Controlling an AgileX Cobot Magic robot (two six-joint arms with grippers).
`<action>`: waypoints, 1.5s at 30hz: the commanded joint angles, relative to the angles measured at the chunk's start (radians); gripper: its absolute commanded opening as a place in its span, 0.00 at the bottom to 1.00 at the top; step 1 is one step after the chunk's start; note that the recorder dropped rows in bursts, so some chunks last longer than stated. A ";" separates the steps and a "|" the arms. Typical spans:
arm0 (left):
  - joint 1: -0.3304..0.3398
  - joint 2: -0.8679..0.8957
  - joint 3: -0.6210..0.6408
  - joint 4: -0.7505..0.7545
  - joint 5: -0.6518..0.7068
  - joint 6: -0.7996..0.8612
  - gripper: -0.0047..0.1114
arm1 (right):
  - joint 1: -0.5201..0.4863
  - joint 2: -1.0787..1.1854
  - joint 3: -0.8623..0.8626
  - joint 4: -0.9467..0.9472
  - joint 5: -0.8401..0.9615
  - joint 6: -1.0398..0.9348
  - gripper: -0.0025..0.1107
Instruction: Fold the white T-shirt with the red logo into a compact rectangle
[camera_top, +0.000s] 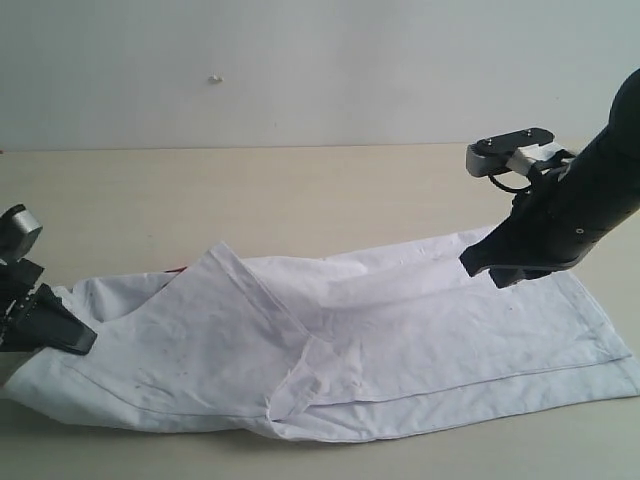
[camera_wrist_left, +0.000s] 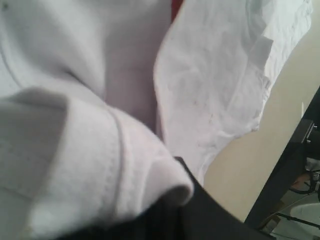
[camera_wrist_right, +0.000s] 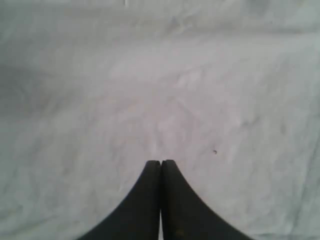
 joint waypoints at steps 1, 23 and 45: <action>0.025 -0.031 -0.058 0.074 -0.014 -0.081 0.04 | -0.007 -0.011 0.000 0.002 0.004 -0.007 0.02; 0.147 -0.159 -0.083 -0.310 0.012 -0.070 0.04 | -0.007 -0.011 0.000 0.003 0.003 -0.005 0.02; -0.473 -0.351 -0.181 -0.336 -0.130 -0.155 0.04 | -0.059 -0.113 0.000 -0.419 0.053 0.466 0.02</action>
